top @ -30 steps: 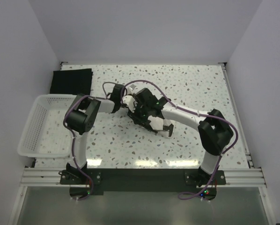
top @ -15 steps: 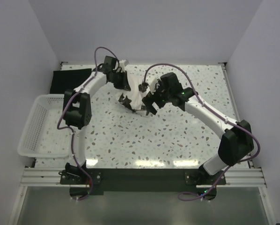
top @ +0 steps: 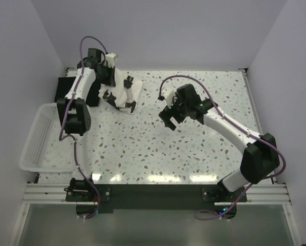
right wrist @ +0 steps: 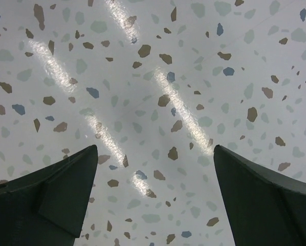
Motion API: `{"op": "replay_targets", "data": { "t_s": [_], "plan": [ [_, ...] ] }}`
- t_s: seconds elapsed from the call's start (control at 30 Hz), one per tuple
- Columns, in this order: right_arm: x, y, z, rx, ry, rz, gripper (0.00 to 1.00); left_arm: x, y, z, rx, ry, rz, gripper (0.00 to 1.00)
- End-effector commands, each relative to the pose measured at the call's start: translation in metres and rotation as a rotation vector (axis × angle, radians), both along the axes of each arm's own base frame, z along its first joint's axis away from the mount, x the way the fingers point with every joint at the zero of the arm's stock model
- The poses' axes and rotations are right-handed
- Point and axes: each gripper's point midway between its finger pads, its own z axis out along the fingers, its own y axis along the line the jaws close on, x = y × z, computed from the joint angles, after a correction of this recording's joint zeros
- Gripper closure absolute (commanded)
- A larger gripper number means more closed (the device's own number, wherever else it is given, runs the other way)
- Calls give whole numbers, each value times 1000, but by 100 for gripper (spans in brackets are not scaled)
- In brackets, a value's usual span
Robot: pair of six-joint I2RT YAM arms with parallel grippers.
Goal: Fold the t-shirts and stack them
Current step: Neatly place the folded tshirt to the corner
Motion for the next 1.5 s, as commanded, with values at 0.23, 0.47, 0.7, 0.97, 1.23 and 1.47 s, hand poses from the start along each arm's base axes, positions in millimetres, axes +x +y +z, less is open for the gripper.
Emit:
{"op": "replay_targets", "data": {
  "t_s": [0.23,0.47,0.7,0.97,1.23,1.47],
  "plan": [
    [2,-7,6,-35,-43,13,1,30,37,86,108,-265,-46,100],
    [0,-7,4,-41,-34,20,1,25,65,105,103,-291,14,100],
    [-5,-9,2,-42,-27,28,1,14,68,124,106,-326,-1,100],
    [-10,-13,1,-47,-26,31,1,11,69,141,80,-350,13,100],
    [-14,-16,2,-48,-26,33,1,6,75,155,86,-357,27,100],
    [-15,-16,-1,-44,-19,22,1,-1,75,164,76,-368,9,100]
  ]
}}
